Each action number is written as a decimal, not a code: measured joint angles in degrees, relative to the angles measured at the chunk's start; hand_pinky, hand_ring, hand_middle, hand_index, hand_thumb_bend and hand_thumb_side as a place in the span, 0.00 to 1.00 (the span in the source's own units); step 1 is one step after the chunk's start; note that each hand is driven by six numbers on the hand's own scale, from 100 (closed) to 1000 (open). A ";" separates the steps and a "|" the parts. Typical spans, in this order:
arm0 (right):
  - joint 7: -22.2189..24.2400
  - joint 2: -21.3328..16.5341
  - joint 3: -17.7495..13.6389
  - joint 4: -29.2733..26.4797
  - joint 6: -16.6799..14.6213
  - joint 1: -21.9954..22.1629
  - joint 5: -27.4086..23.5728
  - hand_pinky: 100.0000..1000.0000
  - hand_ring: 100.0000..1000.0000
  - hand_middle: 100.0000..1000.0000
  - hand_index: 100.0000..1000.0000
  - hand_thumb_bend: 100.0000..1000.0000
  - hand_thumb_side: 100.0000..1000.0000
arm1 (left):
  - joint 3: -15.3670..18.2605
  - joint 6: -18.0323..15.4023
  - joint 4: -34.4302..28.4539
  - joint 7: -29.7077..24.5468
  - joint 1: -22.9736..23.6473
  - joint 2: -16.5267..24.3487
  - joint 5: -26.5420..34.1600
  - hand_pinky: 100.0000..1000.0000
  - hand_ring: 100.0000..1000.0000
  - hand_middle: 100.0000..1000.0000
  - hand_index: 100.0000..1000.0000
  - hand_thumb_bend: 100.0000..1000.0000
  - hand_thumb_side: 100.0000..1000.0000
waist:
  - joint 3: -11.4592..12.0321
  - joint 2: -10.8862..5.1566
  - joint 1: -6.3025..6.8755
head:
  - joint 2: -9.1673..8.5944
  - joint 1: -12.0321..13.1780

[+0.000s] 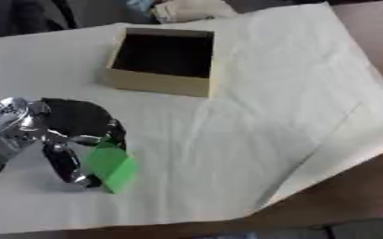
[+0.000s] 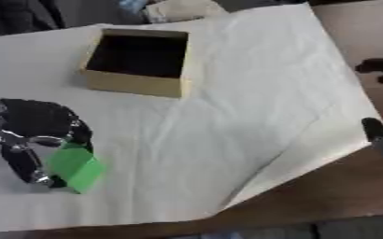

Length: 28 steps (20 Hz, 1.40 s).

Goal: Pick up objects on the table and place them in the box.

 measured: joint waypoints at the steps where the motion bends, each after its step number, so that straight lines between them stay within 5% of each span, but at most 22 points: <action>1: 0.00 0.00 0.00 0.00 0.00 0.00 0.00 0.88 1.00 0.89 1.00 0.00 0.03 | 0.22 0.01 -0.10 0.01 0.05 0.03 0.20 0.62 0.43 0.30 0.54 0.12 0.27 | 0.00 0.00 0.00 | 0.00 -0.01; 9: 0.00 0.00 0.00 0.00 0.01 0.06 0.00 0.88 1.00 0.89 1.00 0.00 0.03 | 4.04 1.59 -4.73 -0.66 -0.08 3.26 4.49 0.63 0.43 0.30 0.54 0.08 0.27 | 0.10 0.00 0.28 | 0.01 -0.24; 15: 0.22 0.00 0.06 0.00 0.05 0.09 -0.06 0.88 1.00 0.89 1.00 0.00 0.04 | 7.16 4.88 -4.41 -0.17 -4.55 4.12 9.29 0.64 0.44 0.31 0.55 0.07 0.27 | 0.04 -0.09 0.31 | 0.03 -0.26; 21: 0.53 0.00 0.40 0.00 0.00 0.20 -0.14 0.88 1.00 0.89 1.00 0.00 0.04 | 8.37 7.14 4.58 2.03 -13.61 -0.13 7.91 0.65 0.45 0.31 0.56 0.05 0.27 | -0.49 -0.14 0.28 | 0.05 -0.26; 28: 1.08 -0.01 1.07 0.00 -0.23 -0.30 -0.63 0.88 1.00 0.89 1.00 0.00 0.04 | 10.24 7.53 21.12 7.50 -21.55 -8.06 -1.15 0.66 0.47 0.34 0.58 0.05 0.27 | -1.84 -0.13 0.25 | -0.03 -0.32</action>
